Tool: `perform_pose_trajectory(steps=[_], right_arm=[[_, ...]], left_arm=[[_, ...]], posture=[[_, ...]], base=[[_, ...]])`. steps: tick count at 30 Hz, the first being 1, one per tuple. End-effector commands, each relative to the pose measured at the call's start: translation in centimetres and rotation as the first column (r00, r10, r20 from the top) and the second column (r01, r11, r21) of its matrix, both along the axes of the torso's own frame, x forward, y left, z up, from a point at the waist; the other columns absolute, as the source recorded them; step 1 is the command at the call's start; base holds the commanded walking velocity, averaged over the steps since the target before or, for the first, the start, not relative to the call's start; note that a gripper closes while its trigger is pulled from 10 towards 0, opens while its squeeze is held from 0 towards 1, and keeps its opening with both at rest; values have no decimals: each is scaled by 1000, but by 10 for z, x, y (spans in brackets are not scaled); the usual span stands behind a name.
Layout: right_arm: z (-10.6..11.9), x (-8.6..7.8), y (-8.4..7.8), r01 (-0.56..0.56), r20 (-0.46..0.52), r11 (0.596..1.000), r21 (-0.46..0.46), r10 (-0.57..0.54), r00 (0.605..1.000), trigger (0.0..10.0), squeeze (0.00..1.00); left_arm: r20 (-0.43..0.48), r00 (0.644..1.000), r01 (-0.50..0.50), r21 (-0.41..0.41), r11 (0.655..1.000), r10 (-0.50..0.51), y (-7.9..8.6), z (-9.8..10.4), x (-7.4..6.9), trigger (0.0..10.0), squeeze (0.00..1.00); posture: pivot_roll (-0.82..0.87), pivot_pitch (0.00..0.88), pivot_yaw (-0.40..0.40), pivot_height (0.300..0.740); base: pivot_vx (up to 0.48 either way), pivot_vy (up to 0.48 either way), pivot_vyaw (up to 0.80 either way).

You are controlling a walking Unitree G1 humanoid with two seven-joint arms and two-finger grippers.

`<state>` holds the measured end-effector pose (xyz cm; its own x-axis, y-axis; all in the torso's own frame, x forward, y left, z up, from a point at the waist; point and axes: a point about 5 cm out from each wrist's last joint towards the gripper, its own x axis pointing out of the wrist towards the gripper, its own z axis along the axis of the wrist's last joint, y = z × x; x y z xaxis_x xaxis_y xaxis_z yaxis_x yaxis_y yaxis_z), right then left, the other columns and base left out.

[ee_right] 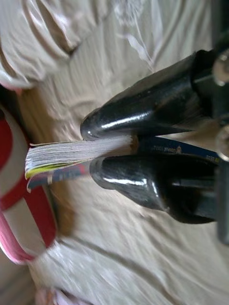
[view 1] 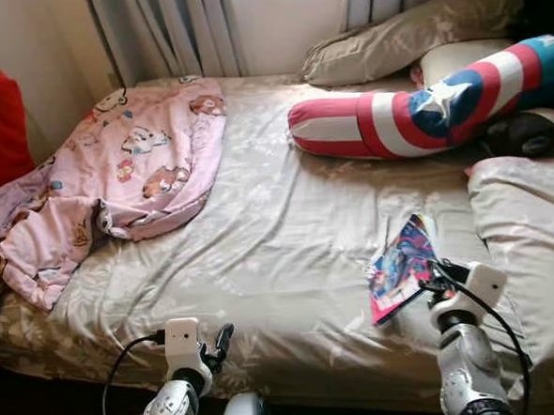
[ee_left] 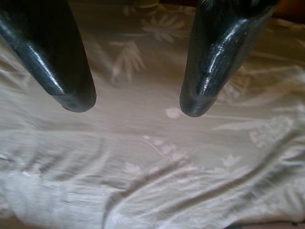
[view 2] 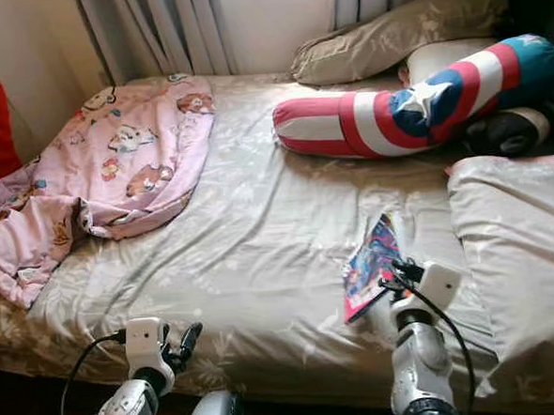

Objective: Clean up the room

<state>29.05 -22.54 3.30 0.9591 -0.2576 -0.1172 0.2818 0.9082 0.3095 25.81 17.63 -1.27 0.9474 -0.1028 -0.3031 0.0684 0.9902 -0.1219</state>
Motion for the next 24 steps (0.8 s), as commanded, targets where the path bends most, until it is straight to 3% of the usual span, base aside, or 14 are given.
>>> perform_pose_trajectory(steps=[1, 9, 12, 18, 19, 24], right_arm=[[10, 5, -6, 37, 49, 999, -4, -37, 998, 10000, 0], [10, 0, -15, 42, 55, 999, -21, -41, 998, 10000, 0], [10, 3, -13, -7, 60, 1000, -11, 8, 998, 10000, 0], [9, 7, -2, -143, 72, 988, 60, 139, 988, 10000, 0], [10, 9, 6, -222, 103, 971, 93, 212, 972, 10000, 0], [8, 9, 14, -336, 171, 912, 236, 302, 938, 10000, 0]], left_arm=[[5, 1000, 5, 15, 1000, -5, 3, 2, 1, 10000, 0], [4, 1000, 12, 18, 1000, -12, 3, 2, 1, 10000, 0], [7, 1000, 14, 20, 1000, -14, 3, 2, 2, 10000, 0], [3, 1000, 12, 30, 999, -12, 4, 2, 1, 10000, 0], [3, 1000, 13, 32, 999, -13, 5, 2, 1, 10000, 0], [5, 1000, 15, 40, 999, -15, 7, 2, 0, 10000, 0]], posture=[[27, 32, 60, 636], [27, 39, 65, 636], [30, 42, 67, 636], [31, 45, 69, 636], [31, 45, 69, 636], [52, 48, 71, 636]], base=[[300, 0, 0], [316, 0, 0], [308, 0, 0], [0, 0, 0], [0, 0, 0], [0, 0, 0]])
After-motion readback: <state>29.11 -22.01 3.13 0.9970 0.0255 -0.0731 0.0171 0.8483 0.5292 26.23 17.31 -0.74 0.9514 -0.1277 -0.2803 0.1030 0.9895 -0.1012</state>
